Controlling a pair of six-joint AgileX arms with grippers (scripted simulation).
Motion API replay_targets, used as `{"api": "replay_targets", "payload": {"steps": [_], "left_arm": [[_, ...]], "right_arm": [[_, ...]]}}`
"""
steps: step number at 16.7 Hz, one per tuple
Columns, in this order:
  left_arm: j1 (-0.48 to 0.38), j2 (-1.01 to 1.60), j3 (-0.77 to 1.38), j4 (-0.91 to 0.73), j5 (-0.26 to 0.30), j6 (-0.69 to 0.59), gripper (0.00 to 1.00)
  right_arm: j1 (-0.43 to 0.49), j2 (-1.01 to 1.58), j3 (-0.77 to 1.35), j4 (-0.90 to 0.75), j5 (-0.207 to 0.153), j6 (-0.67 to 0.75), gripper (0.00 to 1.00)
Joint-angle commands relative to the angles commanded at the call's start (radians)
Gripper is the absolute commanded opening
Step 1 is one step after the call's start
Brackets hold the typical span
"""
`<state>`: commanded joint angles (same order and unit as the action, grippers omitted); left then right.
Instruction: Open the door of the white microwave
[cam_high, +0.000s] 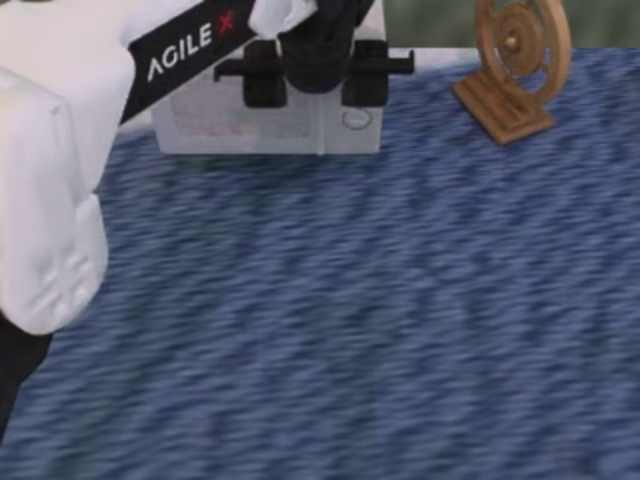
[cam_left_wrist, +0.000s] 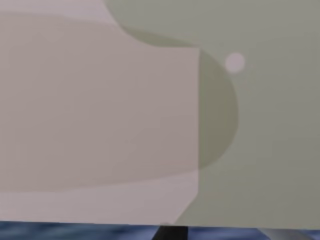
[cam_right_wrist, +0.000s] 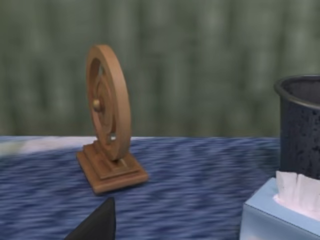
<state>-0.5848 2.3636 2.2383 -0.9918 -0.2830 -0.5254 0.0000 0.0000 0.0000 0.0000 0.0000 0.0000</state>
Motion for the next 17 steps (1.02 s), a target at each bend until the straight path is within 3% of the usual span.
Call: {"api": "replay_targets", "payload": {"steps": [5, 17], "left_arm": [[0.000, 0.000, 0.000, 0.000, 0.000, 0.000, 0.02], [-0.023, -0.038, -0.075, 0.016, 0.007, -0.012, 0.00]], "right_arm": [[0.000, 0.000, 0.000, 0.000, 0.000, 0.000, 1.00], [0.000, 0.000, 0.000, 0.000, 0.000, 0.000, 1.00]]}}
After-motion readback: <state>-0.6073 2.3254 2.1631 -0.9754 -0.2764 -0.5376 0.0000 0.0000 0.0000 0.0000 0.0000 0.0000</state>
